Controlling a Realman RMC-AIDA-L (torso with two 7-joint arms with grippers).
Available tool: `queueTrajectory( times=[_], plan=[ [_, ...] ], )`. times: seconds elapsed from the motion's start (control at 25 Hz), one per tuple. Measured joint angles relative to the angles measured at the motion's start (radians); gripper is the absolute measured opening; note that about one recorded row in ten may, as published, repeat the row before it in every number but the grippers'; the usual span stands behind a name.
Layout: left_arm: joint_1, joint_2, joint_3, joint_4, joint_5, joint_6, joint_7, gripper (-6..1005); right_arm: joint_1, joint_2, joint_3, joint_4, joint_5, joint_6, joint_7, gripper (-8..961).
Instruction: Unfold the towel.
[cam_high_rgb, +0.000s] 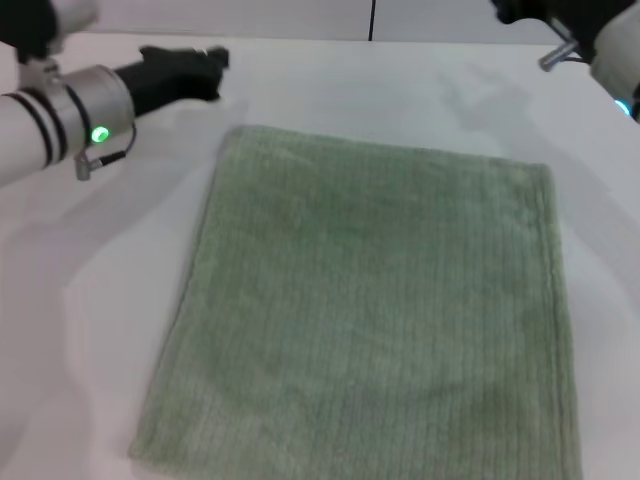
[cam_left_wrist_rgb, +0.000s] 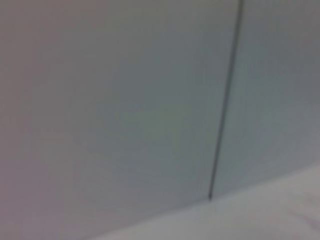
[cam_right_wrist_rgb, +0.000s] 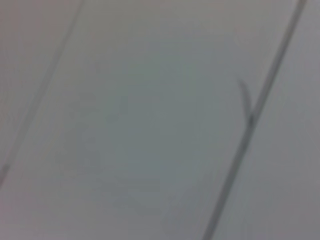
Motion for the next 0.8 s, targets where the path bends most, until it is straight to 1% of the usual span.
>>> queueTrajectory(
  times=[0.04, 0.08, 0.12, 0.16, 0.2, 0.24, 0.28, 0.32, 0.36, 0.4, 0.48, 0.56, 0.64, 0.68, 0.72, 0.76, 0.8],
  plan=[
    [0.010, -0.001, -0.022, 0.004, -0.047, 0.017, 0.026, 1, 0.002, 0.000, 0.000, 0.025, 0.057, -0.020, -0.040, 425],
    [0.030, -0.003, -0.070, 0.004, -0.144, 0.049, 0.071, 1, 0.003, 0.000, 0.001, 0.049, 0.121, -0.044, -0.087, 425],
    [0.036, -0.003, -0.084, 0.002, -0.173, 0.054, 0.087, 1, 0.003, 0.000, 0.002, 0.074, 0.183, -0.069, -0.135, 425],
    [0.046, -0.004, -0.103, -0.002, -0.220, 0.060, 0.112, 1, 0.001, 0.001, 0.006, 0.123, 0.292, -0.119, -0.220, 425],
    [0.054, -0.004, -0.111, -0.005, -0.262, 0.062, 0.130, 1, 0.001, 0.001, 0.006, 0.123, 0.292, -0.119, -0.220, 425],
    [0.068, -0.004, -0.117, -0.007, -0.325, 0.066, 0.155, 1, -0.004, 0.001, 0.009, 0.168, 0.385, -0.168, -0.274, 425],
    [0.072, -0.004, -0.117, -0.007, -0.342, 0.068, 0.161, 1, -0.004, 0.001, 0.009, 0.168, 0.385, -0.168, -0.274, 425],
    [0.079, -0.003, -0.117, -0.007, -0.369, 0.070, 0.170, 1, -0.006, 0.001, 0.009, 0.188, 0.427, -0.193, -0.290, 425],
    [0.084, -0.002, -0.118, -0.007, -0.387, 0.072, 0.173, 1, -0.011, 0.000, 0.011, 0.244, 0.511, -0.255, -0.301, 425],
    [0.084, -0.002, -0.118, -0.007, -0.387, 0.072, 0.173, 1, -0.011, 0.000, 0.011, 0.244, 0.511, -0.255, -0.301, 425],
    [0.102, 0.002, -0.121, 0.002, -0.431, 0.077, 0.179, 1, -0.018, -0.002, 0.018, 0.282, 0.573, -0.305, -0.303, 425],
    [0.110, 0.003, -0.135, 0.006, -0.444, 0.082, 0.189, 1, -0.037, -0.002, 0.040, 0.319, 0.624, -0.367, -0.304, 425],
    [0.110, 0.003, -0.135, 0.006, -0.444, 0.082, 0.189, 1, -0.045, -0.001, 0.051, 0.329, 0.631, -0.386, -0.304, 425],
    [0.125, 0.000, -0.193, 0.007, -0.467, 0.126, 0.248, 1, -0.052, 0.000, 0.065, 0.337, 0.634, -0.407, -0.303, 425],
    [0.125, 0.000, -0.193, 0.007, -0.467, 0.126, 0.248, 1, -0.059, 0.001, 0.078, 0.344, 0.637, -0.424, -0.300, 425],
    [0.131, -0.002, -0.223, -0.010, -0.504, 0.158, 0.297, 1, -0.069, 0.001, 0.092, 0.355, 0.654, -0.451, -0.295, 425],
    [0.131, -0.002, -0.223, -0.010, -0.504, 0.158, 0.297, 1, -0.069, 0.001, 0.092, 0.355, 0.654, -0.451, -0.295, 425]
  ],
)
